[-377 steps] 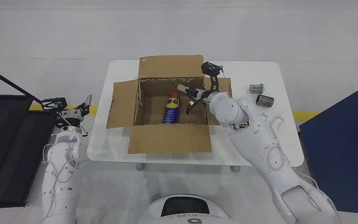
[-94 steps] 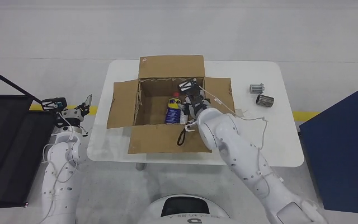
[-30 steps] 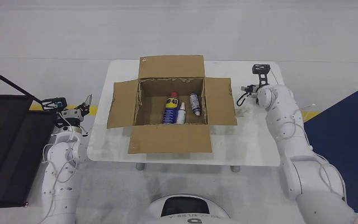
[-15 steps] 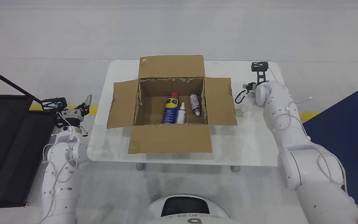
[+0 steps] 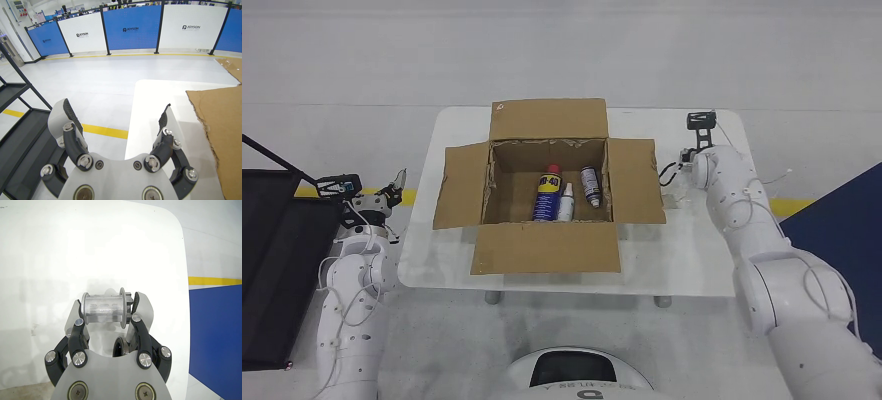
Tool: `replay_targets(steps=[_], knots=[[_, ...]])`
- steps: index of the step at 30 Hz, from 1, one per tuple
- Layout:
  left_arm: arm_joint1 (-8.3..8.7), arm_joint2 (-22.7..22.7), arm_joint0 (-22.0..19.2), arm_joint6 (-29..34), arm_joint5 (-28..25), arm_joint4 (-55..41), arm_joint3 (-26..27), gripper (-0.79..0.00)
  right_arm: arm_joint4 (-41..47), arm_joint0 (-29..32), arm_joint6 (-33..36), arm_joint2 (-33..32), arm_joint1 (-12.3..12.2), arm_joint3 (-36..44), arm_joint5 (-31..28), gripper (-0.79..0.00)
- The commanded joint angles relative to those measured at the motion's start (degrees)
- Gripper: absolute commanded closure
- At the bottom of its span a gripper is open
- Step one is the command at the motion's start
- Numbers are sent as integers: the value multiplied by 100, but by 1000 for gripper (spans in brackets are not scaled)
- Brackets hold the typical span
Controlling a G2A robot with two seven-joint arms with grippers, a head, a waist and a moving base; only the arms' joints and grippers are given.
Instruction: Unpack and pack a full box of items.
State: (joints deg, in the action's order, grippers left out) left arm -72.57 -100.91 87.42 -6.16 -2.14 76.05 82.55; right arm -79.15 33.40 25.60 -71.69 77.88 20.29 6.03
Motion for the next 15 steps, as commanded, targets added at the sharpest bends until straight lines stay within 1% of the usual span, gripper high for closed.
replay_targets(steps=[1, 6, 9, 12, 15], knots=[[0, 0, 0, 0, 0, 0, 0, -785, 14, 0, -33, 3, 5, -6, 59, 0], [0, 0, 0, 0, 0, 0, 0, -785, 116, 37, -232, -62, -15, 55, 243, 0], [0, 0, 0, 0, 0, 0, 0, -785, 244, 121, -426, -165, -53, 238, 337, 0], [0, 0, 0, 0, 0, 0, 0, -785, 342, 300, -652, -295, -109, 635, 523, 0], [0, 0, 0, 0, 0, 0, 0, -785, 471, 660, -831, -487, -180, 1376, 719, 0]])
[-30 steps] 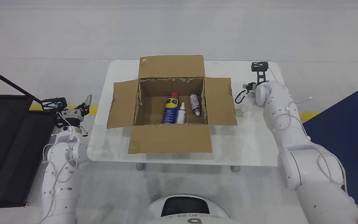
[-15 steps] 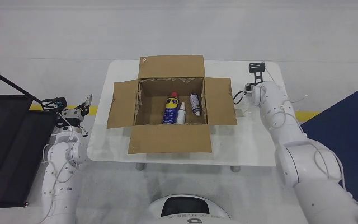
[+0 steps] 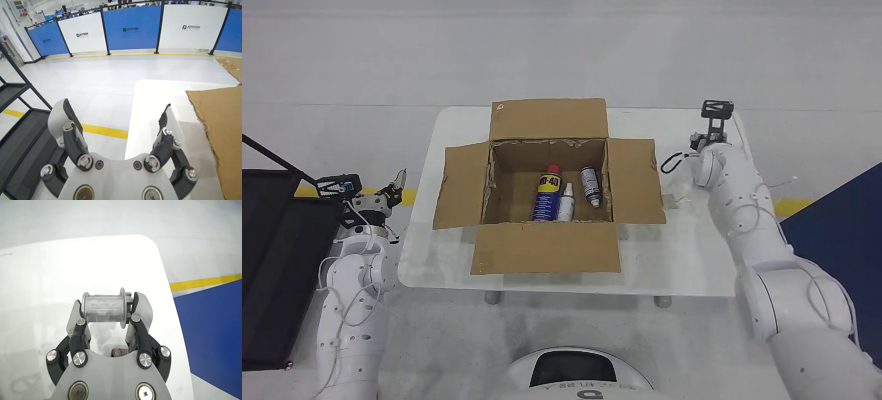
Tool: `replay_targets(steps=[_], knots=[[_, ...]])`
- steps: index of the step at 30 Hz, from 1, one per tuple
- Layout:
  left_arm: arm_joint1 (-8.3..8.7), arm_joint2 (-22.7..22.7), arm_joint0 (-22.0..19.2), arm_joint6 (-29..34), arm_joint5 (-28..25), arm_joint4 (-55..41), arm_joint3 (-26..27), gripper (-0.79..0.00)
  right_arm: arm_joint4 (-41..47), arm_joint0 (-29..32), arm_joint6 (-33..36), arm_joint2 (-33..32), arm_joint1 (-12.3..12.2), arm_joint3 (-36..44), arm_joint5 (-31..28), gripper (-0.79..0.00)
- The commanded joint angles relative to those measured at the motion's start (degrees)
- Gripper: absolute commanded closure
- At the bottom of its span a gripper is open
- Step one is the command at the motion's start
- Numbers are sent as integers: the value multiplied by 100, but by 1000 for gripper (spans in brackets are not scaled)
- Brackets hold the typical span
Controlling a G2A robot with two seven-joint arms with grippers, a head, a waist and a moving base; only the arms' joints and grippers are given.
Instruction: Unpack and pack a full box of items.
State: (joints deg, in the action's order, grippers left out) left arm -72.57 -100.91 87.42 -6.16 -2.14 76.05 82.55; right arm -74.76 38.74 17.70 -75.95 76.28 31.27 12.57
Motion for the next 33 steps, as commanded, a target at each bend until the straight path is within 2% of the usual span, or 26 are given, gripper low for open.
replay_targets(steps=[1, 4, 9, 11, 14, 16, 18, 22, 27, 33], knots=[[0, 0, 0, 0, 0, 0, 0, -785, 95, 300, -75, -152, -49, 624, 147, 0], [0, 0, 0, 0, 0, 0, 0, -785, 388, 1047, -34, -516, -150, 2060, 128, 0], [0, 0, 0, 0, 0, 0, 0, -785, 1822, 2828, 798, -1600, -364, 5141, -1548, 0], [0, 0, 0, 0, 0, 0, 0, -785, 2221, 3386, 1095, -1885, -416, 5991, -2080, 0], [0, 0, 0, 0, 0, 0, 0, -785, 2795, 3916, 1408, -2038, -457, 6800, -2819, 0], [0, 0, 0, 0, 0, 0, 0, -785, 3152, 4109, 1644, -2084, -486, 7108, -3292, 0], [0, 0, 0, 0, 0, 0, 0, -785, 3243, 4207, 1857, -2041, -510, 7371, -3516, 0], [0, 0, 0, 0, 0, 0, 0, -785, 3092, 4291, 1988, -1730, -521, 7796, -3532, 0], [0, 0, 0, 0, 0, 0, 0, -785, 3427, 4162, 2464, -1271, -537, 7942, -3679, 0], [0, 0, 0, 0, 0, 0, 0, -785, 3239, 3729, 2903, -317, -503, 7707, -3452, 0]])
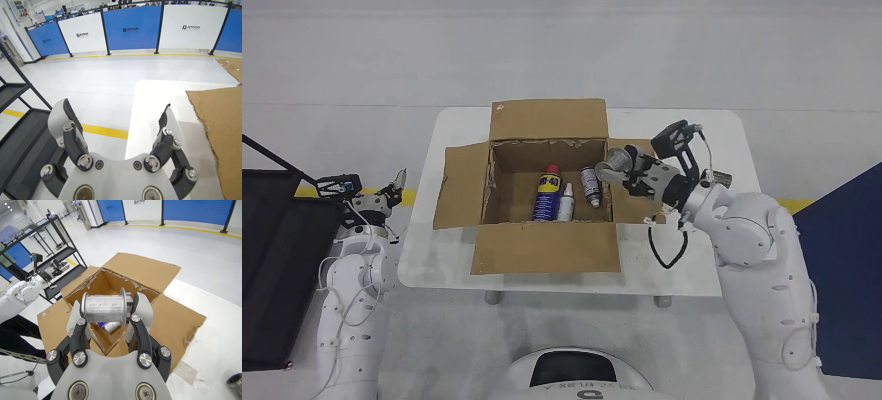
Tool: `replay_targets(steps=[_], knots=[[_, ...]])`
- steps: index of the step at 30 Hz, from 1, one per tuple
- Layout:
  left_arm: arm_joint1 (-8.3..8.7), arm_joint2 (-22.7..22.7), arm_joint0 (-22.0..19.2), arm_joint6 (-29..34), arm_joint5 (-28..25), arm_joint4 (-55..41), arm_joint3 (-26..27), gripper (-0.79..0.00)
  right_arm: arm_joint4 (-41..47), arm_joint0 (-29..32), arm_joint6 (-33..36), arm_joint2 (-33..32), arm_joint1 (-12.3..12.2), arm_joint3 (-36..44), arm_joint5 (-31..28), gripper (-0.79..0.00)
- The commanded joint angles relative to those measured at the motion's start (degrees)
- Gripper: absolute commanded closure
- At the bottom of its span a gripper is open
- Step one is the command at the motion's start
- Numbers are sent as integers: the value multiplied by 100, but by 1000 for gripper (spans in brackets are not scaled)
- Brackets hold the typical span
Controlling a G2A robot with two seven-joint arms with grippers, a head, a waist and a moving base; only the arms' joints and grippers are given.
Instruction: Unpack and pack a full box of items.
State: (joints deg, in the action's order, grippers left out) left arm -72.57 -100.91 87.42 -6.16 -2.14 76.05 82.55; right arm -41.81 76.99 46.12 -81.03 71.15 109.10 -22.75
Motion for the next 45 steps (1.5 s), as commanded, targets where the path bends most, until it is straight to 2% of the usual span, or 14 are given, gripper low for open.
replay_targets(steps=[1, 8, 15, 16, 18, 19, 20, 21, 29, 33, 36, 40, 45], knots=[[0, 0, 0, 0, 0, 0, 0, -785, -138, -205, 128, 405, 25, -170, 130, 0], [0, 0, 0, 0, 0, 0, 0, -785, -1105, -984, 55, 1699, 177, -1104, 645, 0], [0, 0, 0, 0, 0, 0, 0, -785, -1688, -1414, 156, 2426, 288, -1745, 873, 0], [0, 0, 0, 0, 0, 0, 0, -785, -1731, -1443, 171, 2478, 297, -1786, 897, -129], [0, 0, 0, 0, 0, 0, 0, -785, -1704, -1483, 204, 2533, 309, -1837, 890, -314], [0, 0, 0, 0, 0, 0, 0, -785, -1702, -1495, 200, 2541, 310, -1855, 873, -465], [0, 0, 0, 0, 0, 0, 0, -785, -1714, -1495, 191, 2539, 308, -1869, 862, -683], [0, 0, 0, 0, 0, 0, 0, -785, -1716, -1491, 184, 2534, 305, -1872, 844, -785], [0, 0, 0, 0, 0, 0, 0, -785, -1777, -1287, 186, 2356, 235, -1703, 761, -785], [0, 0, 0, 0, 0, 0, 0, -785, -1723, -1081, 54, 2063, 168, -1402, 742, -785], [0, 0, 0, 0, 0, 0, 0, -785, -1587, -759, -177, 1501, 70, -823, 744, -785], [0, 0, 0, 0, 0, 0, 0, -785, -1259, -156, -421, 394, -77, -100, 835, -785], [0, 0, 0, 0, 0, 0, 0, -785, -1001, 444, -748, -835, -182, 184, 1233, -785]])
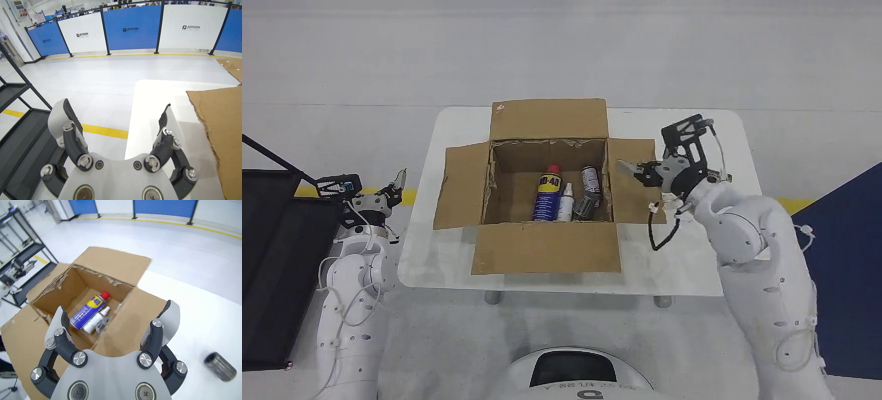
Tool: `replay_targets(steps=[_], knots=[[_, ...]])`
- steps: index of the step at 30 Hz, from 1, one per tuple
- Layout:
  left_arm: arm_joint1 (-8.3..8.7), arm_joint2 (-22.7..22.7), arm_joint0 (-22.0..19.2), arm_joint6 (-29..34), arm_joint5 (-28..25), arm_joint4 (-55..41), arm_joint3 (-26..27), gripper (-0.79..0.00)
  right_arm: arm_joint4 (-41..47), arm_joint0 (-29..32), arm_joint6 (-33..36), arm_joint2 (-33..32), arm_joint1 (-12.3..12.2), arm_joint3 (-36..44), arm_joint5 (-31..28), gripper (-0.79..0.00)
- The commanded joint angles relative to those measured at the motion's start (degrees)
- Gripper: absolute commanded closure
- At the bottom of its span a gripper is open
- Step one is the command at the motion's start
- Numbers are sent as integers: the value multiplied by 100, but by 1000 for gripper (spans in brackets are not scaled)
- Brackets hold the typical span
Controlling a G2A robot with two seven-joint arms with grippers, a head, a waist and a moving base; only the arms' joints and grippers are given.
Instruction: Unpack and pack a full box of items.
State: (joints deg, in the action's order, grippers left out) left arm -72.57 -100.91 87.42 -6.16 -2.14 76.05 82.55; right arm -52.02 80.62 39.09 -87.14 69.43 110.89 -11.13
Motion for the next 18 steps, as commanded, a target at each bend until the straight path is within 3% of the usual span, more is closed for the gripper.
replay_targets(steps=[1, 5, 10, 13, 18], knots=[[0, 0, 0, 0, 0, 0, 0, -785, 60, 164, -96, -401, -21, -14, 156, -785], [0, 0, 0, 0, 0, 0, 0, -785, -225, 303, -144, -823, -46, -237, 885, -785], [0, 0, 0, 0, 0, 0, 0, -785, -1456, -156, 467, -535, -43, -983, 2242, -785], [0, 0, 0, 0, 0, 0, 0, -785, -2229, -632, 872, -131, -28, -1693, 2650, -785], [0, 0, 0, 0, 0, 0, 0, -785, -2384, -1292, 1204, 223, 38, -2710, 2946, -785]])
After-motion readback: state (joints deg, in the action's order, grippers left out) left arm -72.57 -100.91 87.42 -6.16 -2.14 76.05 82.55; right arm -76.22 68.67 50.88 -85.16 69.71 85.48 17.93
